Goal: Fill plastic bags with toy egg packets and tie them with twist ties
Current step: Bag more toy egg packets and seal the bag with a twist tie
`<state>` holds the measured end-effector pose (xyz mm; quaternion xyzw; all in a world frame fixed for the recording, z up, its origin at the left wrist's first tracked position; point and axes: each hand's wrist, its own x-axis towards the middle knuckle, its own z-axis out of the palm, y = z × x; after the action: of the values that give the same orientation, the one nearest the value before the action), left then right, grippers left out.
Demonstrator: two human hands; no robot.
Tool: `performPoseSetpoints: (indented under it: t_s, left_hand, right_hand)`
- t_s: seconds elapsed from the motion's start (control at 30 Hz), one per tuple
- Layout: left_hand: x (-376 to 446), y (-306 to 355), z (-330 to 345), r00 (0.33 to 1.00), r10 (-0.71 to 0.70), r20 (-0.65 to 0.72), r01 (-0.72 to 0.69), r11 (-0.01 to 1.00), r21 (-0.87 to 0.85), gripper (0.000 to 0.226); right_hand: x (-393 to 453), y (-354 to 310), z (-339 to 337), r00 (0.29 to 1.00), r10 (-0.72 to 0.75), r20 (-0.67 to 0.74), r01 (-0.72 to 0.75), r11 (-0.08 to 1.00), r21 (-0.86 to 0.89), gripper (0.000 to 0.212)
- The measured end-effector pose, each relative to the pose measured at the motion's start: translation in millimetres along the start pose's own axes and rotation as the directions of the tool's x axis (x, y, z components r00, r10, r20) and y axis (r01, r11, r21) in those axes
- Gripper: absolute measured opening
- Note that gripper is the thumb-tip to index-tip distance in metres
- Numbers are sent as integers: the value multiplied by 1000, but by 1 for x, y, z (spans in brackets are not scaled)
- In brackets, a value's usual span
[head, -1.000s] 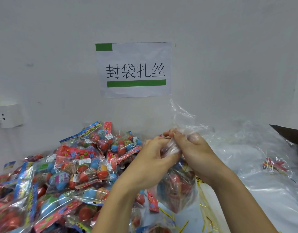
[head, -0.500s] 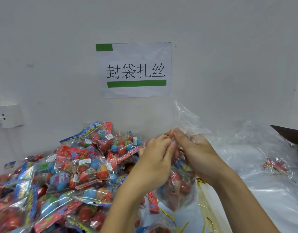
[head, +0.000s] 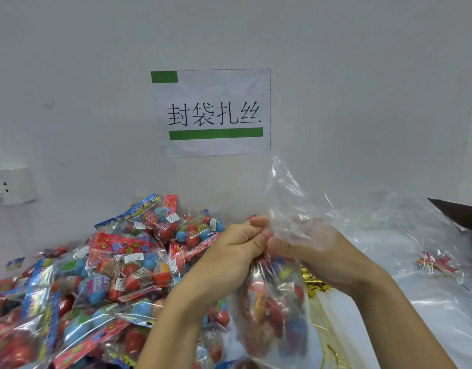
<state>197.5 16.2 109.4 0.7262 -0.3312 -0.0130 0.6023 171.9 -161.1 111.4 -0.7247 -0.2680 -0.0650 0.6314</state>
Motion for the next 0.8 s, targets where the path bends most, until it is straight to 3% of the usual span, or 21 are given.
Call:
performPoseSetpoints:
  t_s: [0.07,0.1,0.17,0.23,0.27,0.37,0.53,0.57,0.63,0.73,0.8]
  left_hand:
    - [-4,0,-2,998,-25,64,28,998,-54,38]
    - [-5,0,-3,996,-47,74,53,995,-88,40]
    - [-7,-4,-4,995,-91,39,95,987,-131,34]
    - [-6,-8,-4,994,-107,9,107,981,-164,25]
    - [-5,-8,-4,994,-108,9,108,977,-184,31]
    - [-5,-7,-3,997,-65,50,76,962,-262,42]
    - [-3,-10,1,989,-26,145,73,942,-329,28]
    - [-2,-10,1,990,-34,136,77,941,-329,27]
    - [-1,-10,1,996,-19,83,41,961,-273,27]
    - [3,-13,1,999,34,-15,-36,995,-96,28]
    - [6,-14,5,992,68,-105,-66,998,17,30]
  right_hand:
    - [-2,3,-1,999,-17,-45,13,996,-85,31]
    - [-2,5,-2,997,-21,-77,11,992,-129,40]
    - [-2,7,-1,993,-30,-117,19,996,-92,52]
    - [0,5,0,993,-63,-102,59,998,-34,23]
    - [1,3,1,991,-75,-110,69,996,-53,15]
    - [3,0,0,984,-115,-135,110,993,-45,13]
    - [3,-4,4,977,-138,-160,147,988,44,8]
    - [4,-4,4,976,-132,-176,143,989,49,17]
    - [6,-3,4,977,-112,-179,121,992,40,32]
    - [9,-6,11,974,-56,-218,73,995,70,16]
    - [13,-3,16,957,-12,-290,47,993,112,29]
